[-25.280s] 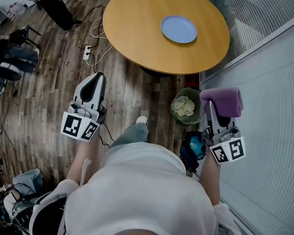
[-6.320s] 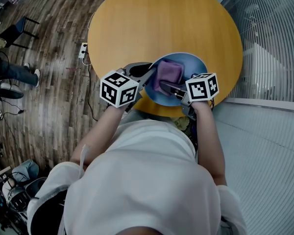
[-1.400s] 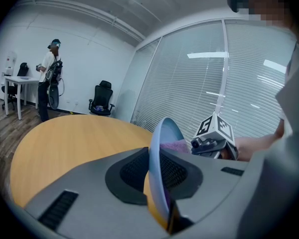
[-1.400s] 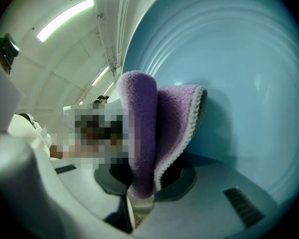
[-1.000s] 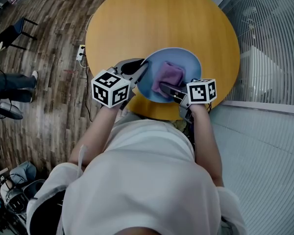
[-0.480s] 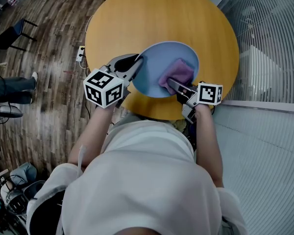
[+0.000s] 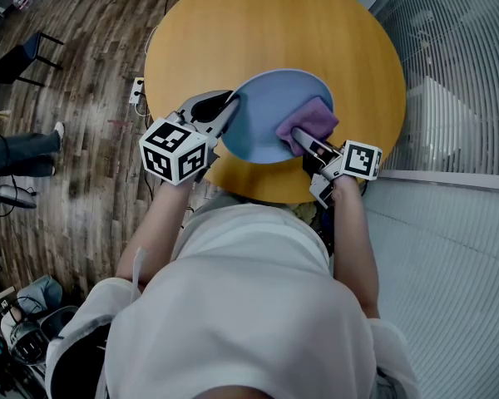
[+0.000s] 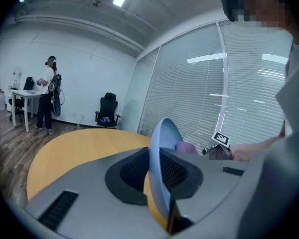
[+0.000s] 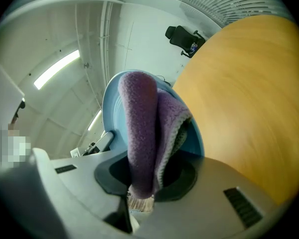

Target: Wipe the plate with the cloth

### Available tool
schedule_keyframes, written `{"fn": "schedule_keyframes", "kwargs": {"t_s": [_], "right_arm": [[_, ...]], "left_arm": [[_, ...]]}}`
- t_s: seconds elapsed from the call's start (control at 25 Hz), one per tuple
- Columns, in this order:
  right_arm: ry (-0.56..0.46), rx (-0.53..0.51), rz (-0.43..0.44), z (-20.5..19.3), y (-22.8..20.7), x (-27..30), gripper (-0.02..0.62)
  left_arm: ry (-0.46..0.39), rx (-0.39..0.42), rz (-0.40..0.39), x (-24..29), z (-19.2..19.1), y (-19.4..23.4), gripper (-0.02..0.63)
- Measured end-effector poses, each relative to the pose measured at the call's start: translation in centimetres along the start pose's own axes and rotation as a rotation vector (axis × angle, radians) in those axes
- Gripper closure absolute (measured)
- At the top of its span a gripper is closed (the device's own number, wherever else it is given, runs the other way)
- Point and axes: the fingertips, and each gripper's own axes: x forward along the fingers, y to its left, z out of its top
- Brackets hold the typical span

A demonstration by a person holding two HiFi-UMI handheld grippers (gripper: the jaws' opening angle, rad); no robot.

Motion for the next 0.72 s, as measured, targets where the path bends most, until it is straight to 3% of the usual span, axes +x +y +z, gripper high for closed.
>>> {"fn": "schedule_keyframes", "kwargs": {"t_s": [0.12, 0.32, 0.6, 0.72], "right_arm": [[-0.003, 0.017, -0.039, -0.2, -1.1, -0.6, 0.508], [0.004, 0.027, 0.01, -0.5, -0.8, -0.2, 0.508], [0.015, 0.041, -0.016, -0.6, -0.8, -0.1, 0.508], [0.047, 0.023, 0.019, -0.9, 0.0, 0.4, 0.508]], "left_arm": [[0.001, 0.003, 0.009, 0.0, 0.0, 0.2, 0.565], [0.003, -0.003, 0.024, 0.2, -0.2, 0.6, 0.565], [0.008, -0.005, 0.001, 0.8, 0.1, -0.2, 0.565], [0.01, -0.01, -0.005, 1.2, 0.1, -0.4, 0.565]]}}
